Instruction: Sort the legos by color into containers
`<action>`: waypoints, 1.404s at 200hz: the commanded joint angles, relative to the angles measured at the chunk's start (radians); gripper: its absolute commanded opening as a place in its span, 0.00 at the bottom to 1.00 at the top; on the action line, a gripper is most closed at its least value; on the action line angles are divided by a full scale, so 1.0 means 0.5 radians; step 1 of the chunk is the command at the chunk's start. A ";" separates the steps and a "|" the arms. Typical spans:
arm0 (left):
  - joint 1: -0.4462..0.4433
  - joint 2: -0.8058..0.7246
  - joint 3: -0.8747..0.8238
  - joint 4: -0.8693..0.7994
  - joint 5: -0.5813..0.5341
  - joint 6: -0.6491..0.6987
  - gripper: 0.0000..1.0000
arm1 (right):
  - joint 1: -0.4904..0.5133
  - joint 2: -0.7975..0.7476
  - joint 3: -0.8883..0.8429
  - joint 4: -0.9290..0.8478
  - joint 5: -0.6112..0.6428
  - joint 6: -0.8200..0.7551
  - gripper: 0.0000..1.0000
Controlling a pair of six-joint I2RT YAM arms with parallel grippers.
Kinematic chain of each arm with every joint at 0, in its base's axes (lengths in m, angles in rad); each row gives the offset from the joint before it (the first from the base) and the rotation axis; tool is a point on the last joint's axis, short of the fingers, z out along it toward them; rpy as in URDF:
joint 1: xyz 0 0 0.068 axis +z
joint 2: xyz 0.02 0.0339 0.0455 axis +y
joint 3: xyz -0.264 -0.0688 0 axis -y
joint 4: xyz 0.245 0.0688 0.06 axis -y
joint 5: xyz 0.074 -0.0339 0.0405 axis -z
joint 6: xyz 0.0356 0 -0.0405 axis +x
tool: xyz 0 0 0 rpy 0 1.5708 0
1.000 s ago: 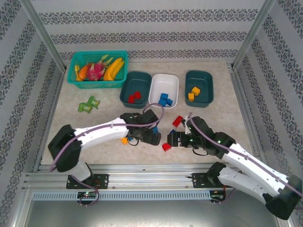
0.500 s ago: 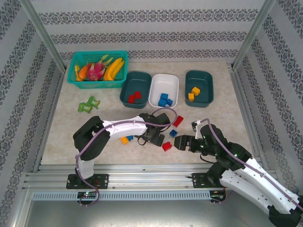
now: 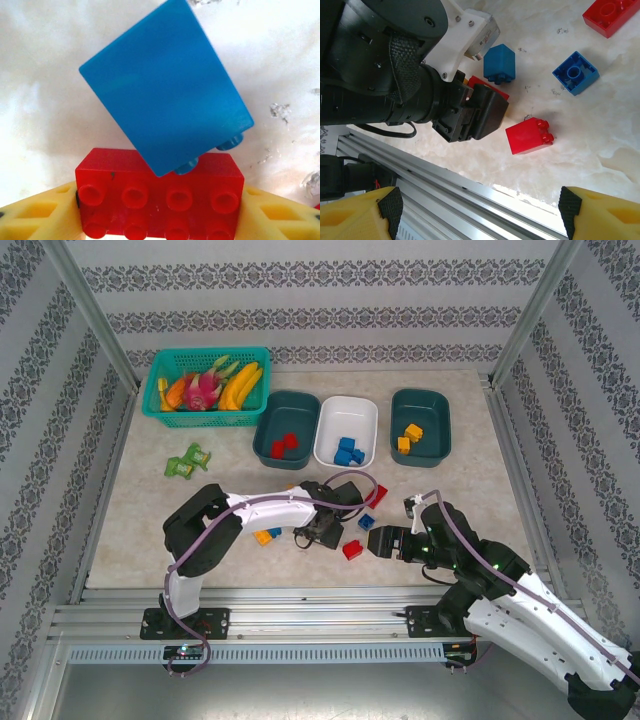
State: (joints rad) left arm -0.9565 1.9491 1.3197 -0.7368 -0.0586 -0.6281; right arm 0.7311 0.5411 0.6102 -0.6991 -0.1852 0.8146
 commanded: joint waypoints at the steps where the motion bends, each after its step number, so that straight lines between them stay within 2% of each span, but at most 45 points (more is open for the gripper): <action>1: -0.020 -0.014 0.010 -0.058 -0.115 0.016 0.57 | 0.020 0.012 -0.013 0.008 -0.009 0.022 0.83; 37: 0.038 -0.251 0.112 -0.284 -0.162 -0.044 0.56 | 0.021 0.064 0.107 -0.013 0.002 -0.029 0.82; 69: 0.271 -0.416 0.325 -0.470 -0.077 -0.011 0.56 | 0.018 0.237 0.290 0.078 -0.020 -0.089 0.82; 91: 0.485 -0.376 0.559 -0.515 0.001 0.102 0.56 | 0.008 0.464 0.428 0.225 -0.044 -0.119 0.82; 139: 0.842 0.143 1.262 -0.528 0.030 0.330 0.56 | -0.100 1.019 0.761 0.623 0.014 -0.038 0.82; 167: 0.966 0.494 1.664 -0.503 -0.016 0.386 0.55 | -0.246 1.281 0.910 0.847 -0.074 0.089 0.82; 196: 1.081 0.830 2.001 -0.454 -0.047 0.397 0.55 | -0.325 1.458 1.098 0.865 -0.142 0.081 0.81; 239: 1.172 1.096 2.208 -0.356 -0.077 0.368 0.55 | -0.387 1.512 1.079 0.887 -0.195 0.097 0.81; 281: 1.174 1.205 2.214 -0.374 -0.092 0.317 0.59 | -0.413 1.539 1.020 0.918 -0.243 0.122 0.81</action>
State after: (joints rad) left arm -0.3660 2.5263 2.3947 -0.9302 -0.0834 -0.4637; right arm 0.5381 1.2953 1.1370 -0.2768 -0.2760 0.8619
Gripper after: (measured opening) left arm 0.604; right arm 0.813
